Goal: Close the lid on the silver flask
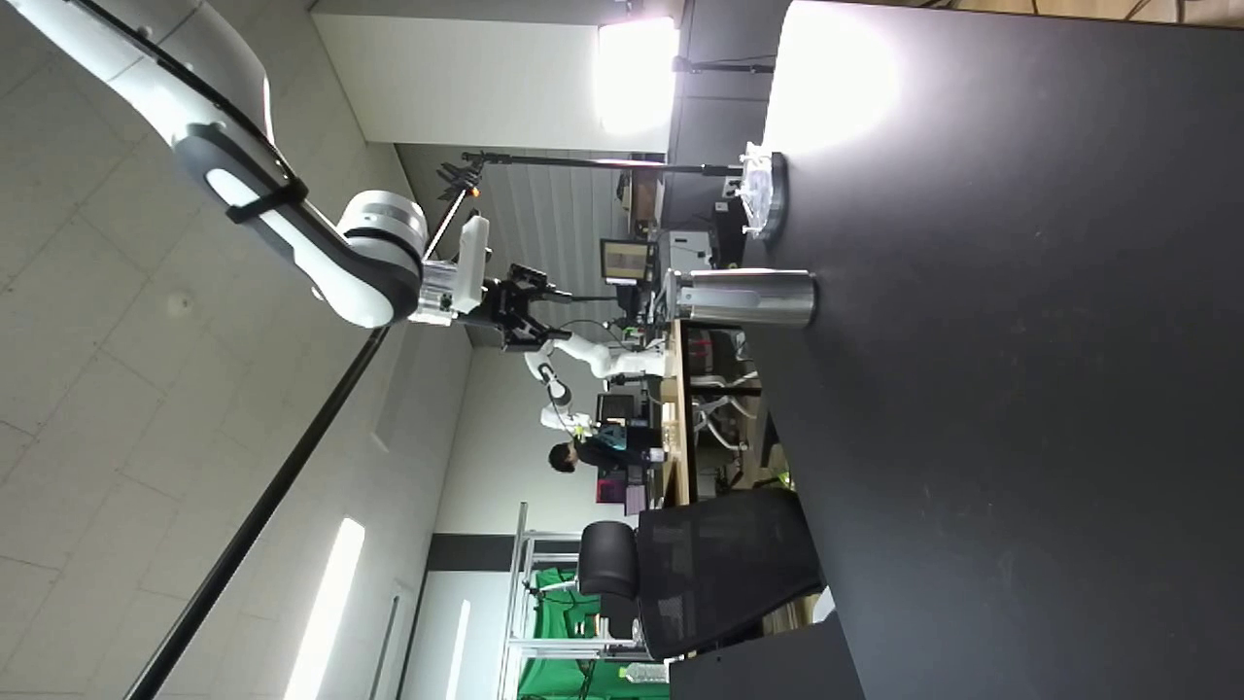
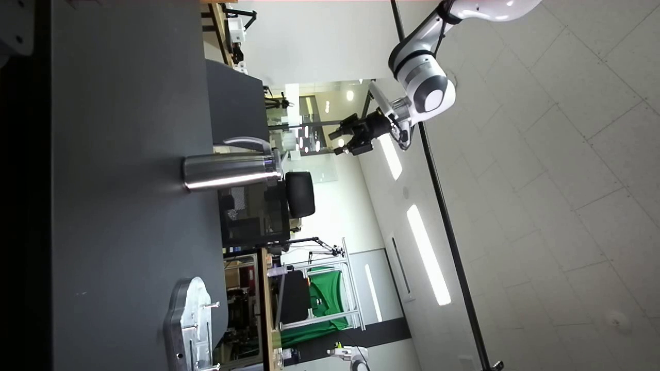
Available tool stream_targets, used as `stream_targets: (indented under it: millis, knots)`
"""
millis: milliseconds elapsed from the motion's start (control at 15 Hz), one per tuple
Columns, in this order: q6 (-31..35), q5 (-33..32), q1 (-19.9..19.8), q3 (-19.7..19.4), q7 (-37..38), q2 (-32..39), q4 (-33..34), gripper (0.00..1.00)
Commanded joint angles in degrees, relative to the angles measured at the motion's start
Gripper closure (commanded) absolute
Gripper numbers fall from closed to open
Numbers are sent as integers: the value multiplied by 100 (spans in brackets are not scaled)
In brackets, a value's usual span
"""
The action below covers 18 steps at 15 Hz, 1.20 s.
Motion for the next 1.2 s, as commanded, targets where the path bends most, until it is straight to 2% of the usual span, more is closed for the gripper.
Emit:
stream_targets:
  millis: [0, 133, 333, 667, 1133]
  knots:
    - [-508, 187, 27, -17, 113, 684, 949, 63]
    - [-882, 297, -9, -2, 49, 959, 1345, 75]
    - [-1784, 519, -191, 44, -214, 1292, 2014, 97]
    - [-2897, 738, -441, 33, -321, 1771, 2921, 100]
    - [-3706, 829, -634, 52, -274, 2347, 3710, 100]
